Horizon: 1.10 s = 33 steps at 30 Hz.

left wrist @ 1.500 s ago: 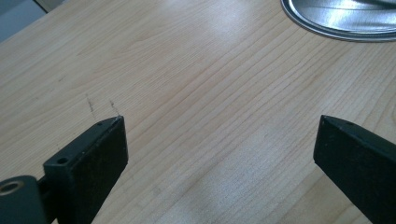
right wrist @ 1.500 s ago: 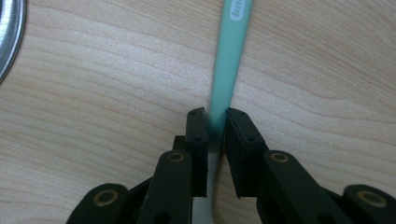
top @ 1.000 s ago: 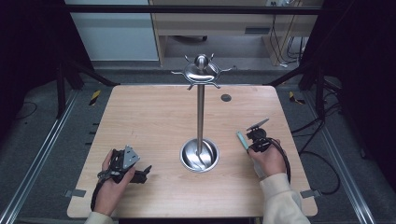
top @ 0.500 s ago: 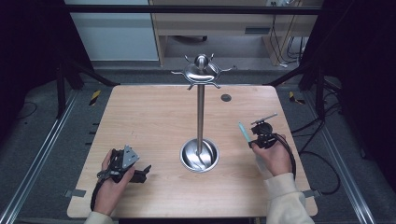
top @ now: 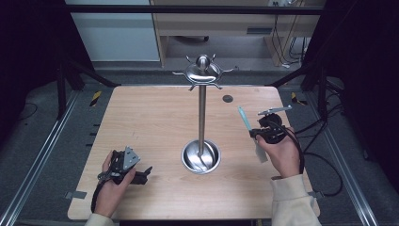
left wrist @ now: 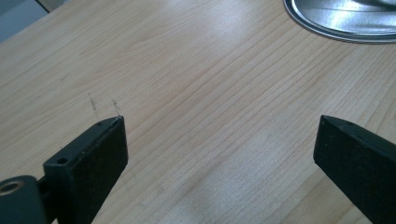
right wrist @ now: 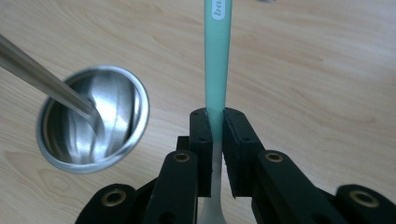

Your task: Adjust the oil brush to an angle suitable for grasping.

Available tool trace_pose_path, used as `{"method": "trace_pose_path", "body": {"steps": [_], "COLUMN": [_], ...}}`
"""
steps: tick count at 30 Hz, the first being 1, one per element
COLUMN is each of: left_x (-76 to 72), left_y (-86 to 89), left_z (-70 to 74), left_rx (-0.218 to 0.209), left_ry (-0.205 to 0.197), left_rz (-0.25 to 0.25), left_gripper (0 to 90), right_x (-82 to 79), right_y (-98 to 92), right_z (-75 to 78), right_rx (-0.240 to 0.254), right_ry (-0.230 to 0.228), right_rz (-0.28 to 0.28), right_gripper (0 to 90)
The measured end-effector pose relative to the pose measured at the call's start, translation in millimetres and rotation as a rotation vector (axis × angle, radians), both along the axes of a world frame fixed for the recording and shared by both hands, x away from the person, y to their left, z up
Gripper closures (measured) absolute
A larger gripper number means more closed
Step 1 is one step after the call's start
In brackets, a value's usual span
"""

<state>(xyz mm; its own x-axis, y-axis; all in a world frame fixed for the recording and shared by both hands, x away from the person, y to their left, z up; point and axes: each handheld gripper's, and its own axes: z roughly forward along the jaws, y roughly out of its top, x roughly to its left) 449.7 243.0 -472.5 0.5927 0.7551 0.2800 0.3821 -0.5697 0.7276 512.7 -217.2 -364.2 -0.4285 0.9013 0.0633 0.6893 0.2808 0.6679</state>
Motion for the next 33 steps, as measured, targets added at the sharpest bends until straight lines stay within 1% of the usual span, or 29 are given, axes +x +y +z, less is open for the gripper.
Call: {"method": "trace_pose_path", "body": {"steps": [2, 3, 4, 7, 14, 15, 17, 18, 19, 20, 21, 22, 24, 25, 27, 28, 31, 33], "left_x": [-0.1, -0.1, -0.1, 0.0, -0.1, -0.1, -0.1, -0.1, -0.1, -0.1, -0.2, -0.2, -0.2, -0.3, -0.3, -0.4, -0.6, -0.5], "left_y": [-0.3, -0.3, -0.3, 0.2, 0.0, 0.0, 0.2, 0.2, 0.3, 0.3, 0.2, 0.1, 0.0, 0.0, 0.3, 0.4, 0.3, 0.2], "left_z": [0.0, 0.0, 0.0, 0.1, 0.1, 0.2, 0.2, 0.2, 0.2, 0.3, 0.2, 0.3, 0.2, 0.2, 0.3, 0.4, 0.5, 0.6], "left_rx": [0.001, 0.002, 0.002, 0.002, 0.002, 0.002, 0.002, 0.001, 0.001, 0.001, 0.001, 0.002, 0.002, 0.002, 0.001, 0.001, 0.001, 0.000], "left_ry": [0.000, 0.000, 0.000, 0.000, -0.001, -0.001, -0.001, -0.001, -0.001, -0.001, -0.001, -0.001, -0.001, -0.001, -0.001, -0.001, -0.001, -0.002], "left_rz": [-0.001, -0.002, -0.002, 0.000, -0.001, -0.001, -0.001, 0.000, 0.000, 0.000, 0.000, 0.000, 0.000, 0.000, 0.001, 0.001, 0.001, 0.001], "left_gripper": [2.6, 2.6, 2.6, 2.6, 2.6, 2.6, 2.6, 2.6, 2.6, 2.6, 2.6, 2.6, 2.6, 2.6, 2.6, 2.6, 2.6, 2.6], "right_x": [-3.5, -6.8, -6.8, -10.8, -17.6, -19.0, -20.1, -21.0, -23.2, -24.1, -24.1, -26.1, -27.3, -29.8, -31.4, -34.4, -37.4, -40.3], "right_y": [1.7, 2.9, 2.9, 5.0, 8.5, 8.3, 8.2, 8.1, 7.7, 7.1, 7.1, 5.7, 4.9, 3.9, 3.5, 2.6, 2.4, 2.2], "right_z": [8.0, 14.7, 14.7, 22.9, 34.6, 37.2, 38.8, 40.5, 43.7, 45.4, 45.4, 48.8, 50.6, 54.6, 56.7, 61.2, 65.3, 69.2], "right_rx": [0.009, 0.022, 0.022, 0.037, 0.071, 0.086, 0.089, 0.098, 0.119, 0.123, 0.123, 0.136, 0.144, 0.157, 0.165, 0.180, 0.189, 0.194], "right_ry": [-0.025, -0.053, -0.053, -0.094, -0.148, -0.168, -0.176, -0.184, -0.199, -0.210, -0.210, -0.232, -0.241, -0.260, -0.267, -0.288, -0.305, -0.324], "right_rz": [0.016, 0.029, 0.029, 0.047, 0.072, 0.080, 0.080, 0.086, 0.088, 0.094, 0.094, 0.098, 0.102, 0.103, 0.104, 0.109, 0.113, 0.120], "right_gripper": [82.7, 82.8, 82.8, 82.8, 82.9, 82.8, 82.9, 82.8, 82.8, 82.9, 82.9, 82.8, 82.8, 82.8, 82.8, 82.8, 82.8, 82.8]}}
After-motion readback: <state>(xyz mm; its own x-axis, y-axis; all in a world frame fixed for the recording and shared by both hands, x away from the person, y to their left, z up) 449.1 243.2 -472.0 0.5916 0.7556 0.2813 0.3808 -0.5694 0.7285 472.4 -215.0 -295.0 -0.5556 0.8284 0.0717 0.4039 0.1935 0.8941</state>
